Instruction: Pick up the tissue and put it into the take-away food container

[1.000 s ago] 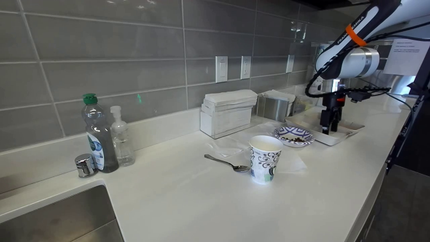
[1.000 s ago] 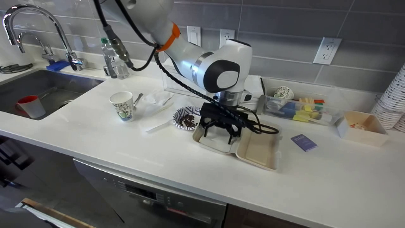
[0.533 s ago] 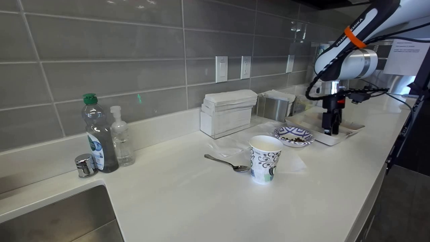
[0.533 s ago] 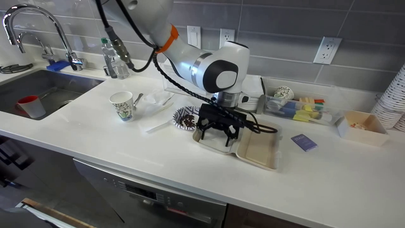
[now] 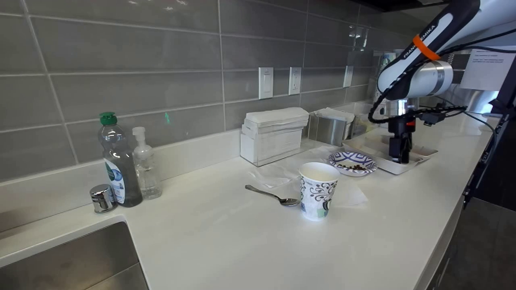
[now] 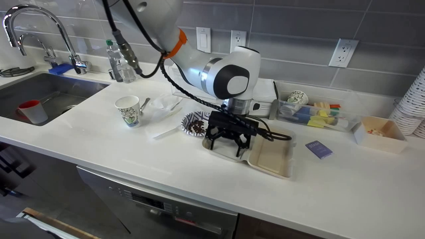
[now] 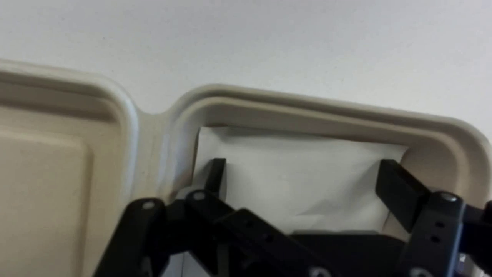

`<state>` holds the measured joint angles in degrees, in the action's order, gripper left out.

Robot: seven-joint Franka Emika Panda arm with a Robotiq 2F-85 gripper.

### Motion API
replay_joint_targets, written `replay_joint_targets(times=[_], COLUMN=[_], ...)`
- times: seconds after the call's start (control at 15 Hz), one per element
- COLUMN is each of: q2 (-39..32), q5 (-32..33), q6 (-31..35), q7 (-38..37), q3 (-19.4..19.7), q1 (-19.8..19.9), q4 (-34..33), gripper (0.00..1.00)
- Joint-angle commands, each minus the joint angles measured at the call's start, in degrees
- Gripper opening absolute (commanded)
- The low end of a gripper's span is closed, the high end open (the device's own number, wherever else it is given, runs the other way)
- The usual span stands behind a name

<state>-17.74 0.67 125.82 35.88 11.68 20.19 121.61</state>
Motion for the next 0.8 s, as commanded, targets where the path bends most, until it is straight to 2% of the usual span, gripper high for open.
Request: replay_joint_targets(times=[0.0, 0.73], q2=[-0.7, -0.7], q5=[0.7, -1.0], q6=[-0.9, -1.6], q7=[-1.5, -5.4], q3=[-0.1, -0.6], q1=[-0.3, 0.3], q4=[0.1, 0.0], gripper=[1.00, 1.00])
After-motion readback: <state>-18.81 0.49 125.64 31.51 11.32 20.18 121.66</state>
